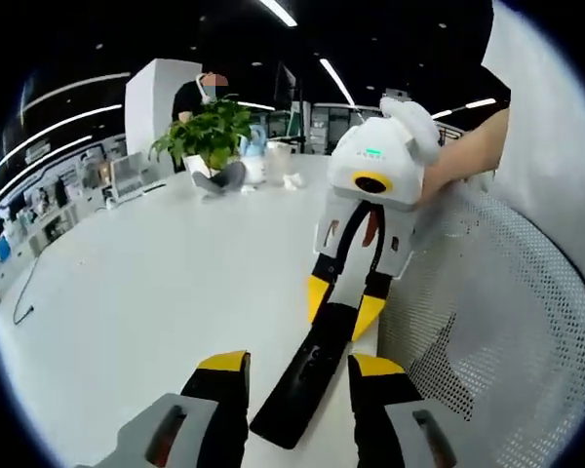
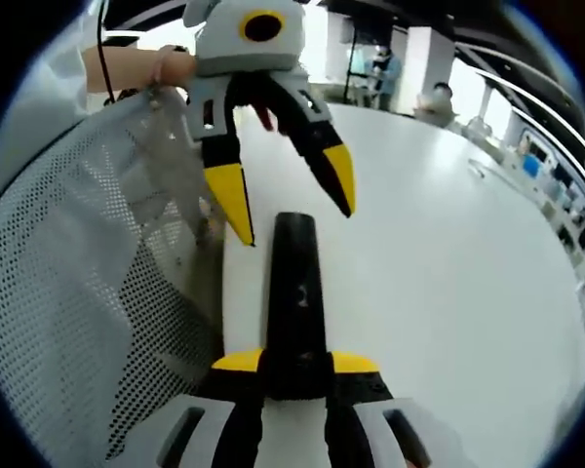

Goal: Press the specified remote control buttons in sequence, fully releasing each button before pressing the next.

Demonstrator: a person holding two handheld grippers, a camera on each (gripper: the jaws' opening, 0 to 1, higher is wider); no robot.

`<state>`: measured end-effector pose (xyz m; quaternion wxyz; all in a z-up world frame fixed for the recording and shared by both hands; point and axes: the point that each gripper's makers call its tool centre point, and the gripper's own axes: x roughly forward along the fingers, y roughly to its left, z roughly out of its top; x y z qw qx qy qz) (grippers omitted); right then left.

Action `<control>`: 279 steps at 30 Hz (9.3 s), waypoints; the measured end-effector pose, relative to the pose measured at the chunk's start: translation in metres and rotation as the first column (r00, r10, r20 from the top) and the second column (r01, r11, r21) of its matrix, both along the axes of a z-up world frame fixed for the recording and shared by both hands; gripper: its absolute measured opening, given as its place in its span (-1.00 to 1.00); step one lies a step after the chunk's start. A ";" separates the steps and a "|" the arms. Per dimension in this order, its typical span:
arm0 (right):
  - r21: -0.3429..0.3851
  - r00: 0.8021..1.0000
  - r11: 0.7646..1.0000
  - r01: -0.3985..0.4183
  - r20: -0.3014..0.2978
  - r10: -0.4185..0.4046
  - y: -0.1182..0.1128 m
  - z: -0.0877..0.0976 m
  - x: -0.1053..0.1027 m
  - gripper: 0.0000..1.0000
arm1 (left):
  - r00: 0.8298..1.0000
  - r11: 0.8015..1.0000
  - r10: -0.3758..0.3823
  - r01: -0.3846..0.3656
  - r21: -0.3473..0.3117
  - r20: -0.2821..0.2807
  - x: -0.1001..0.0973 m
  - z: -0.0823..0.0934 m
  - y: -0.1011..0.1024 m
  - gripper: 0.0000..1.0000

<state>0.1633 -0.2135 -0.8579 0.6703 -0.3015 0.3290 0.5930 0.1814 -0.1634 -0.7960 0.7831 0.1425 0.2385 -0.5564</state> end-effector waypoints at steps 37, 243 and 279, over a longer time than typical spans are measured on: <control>0.031 0.999 0.998 0.045 -0.032 -0.044 0.001 0.001 0.001 -0.58 | 0.811 0.684 0.572 -0.391 -0.616 0.120 0.023 0.145 0.074 1.00; 0.148 0.928 0.917 0.371 -0.065 -0.366 -0.003 0.052 0.210 0.37 | 0.781 0.724 0.625 -0.574 -0.382 0.011 0.031 0.076 0.075 0.93; 0.461 0.779 0.703 0.541 0.040 -0.626 -0.039 0.142 0.140 0.98 | 0.777 0.711 0.630 -0.577 -0.402 0.001 0.030 0.081 0.076 0.93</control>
